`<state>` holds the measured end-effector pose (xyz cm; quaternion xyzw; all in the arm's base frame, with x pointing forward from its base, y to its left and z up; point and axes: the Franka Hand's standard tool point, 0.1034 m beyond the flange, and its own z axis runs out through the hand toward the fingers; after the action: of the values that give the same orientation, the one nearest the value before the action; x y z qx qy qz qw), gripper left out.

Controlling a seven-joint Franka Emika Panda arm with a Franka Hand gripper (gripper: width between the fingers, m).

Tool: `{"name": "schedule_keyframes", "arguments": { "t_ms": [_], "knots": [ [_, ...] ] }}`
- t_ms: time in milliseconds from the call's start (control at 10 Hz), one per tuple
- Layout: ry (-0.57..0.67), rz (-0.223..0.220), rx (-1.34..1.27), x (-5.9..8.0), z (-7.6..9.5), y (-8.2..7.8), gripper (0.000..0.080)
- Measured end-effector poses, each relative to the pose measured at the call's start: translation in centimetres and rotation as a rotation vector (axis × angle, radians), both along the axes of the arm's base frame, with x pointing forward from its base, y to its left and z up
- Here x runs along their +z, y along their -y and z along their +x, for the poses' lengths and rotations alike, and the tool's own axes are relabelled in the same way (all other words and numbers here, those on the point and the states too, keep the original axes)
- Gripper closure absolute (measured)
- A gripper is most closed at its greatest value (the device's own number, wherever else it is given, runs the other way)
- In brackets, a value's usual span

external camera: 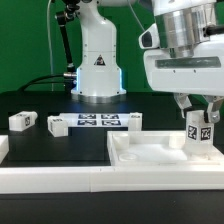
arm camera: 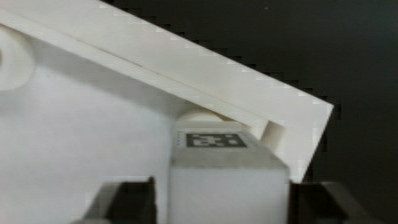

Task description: Assemble square table

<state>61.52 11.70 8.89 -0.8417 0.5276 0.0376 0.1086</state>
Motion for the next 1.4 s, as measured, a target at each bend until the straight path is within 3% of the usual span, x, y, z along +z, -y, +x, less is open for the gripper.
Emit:
{"name": "schedule_keyframes", "arguments": {
  "t_ms": [100,200,300,700,800,1000,1400],
  "knots": [
    [0.008,-0.002,0.033,0.0,0.0,0.0,0.025],
    [0.018,-0.005,0.102,0.1,0.0,-0.1,0.025],
    [0.037,-0.008,0.179,0.2,0.1,-0.2,0.0178],
    [0.109,-0.025,0.483,0.1,0.1,-0.3,0.0151],
    [0.123,-0.043,0.57,0.1,0.1,-0.3,0.0151],
    [0.157,-0.132,0.843,0.0,0.1,-0.6,0.0151],
    [0.213,-0.175,1.197,0.0,0.1,-1.0,0.0151]
  ]
}}
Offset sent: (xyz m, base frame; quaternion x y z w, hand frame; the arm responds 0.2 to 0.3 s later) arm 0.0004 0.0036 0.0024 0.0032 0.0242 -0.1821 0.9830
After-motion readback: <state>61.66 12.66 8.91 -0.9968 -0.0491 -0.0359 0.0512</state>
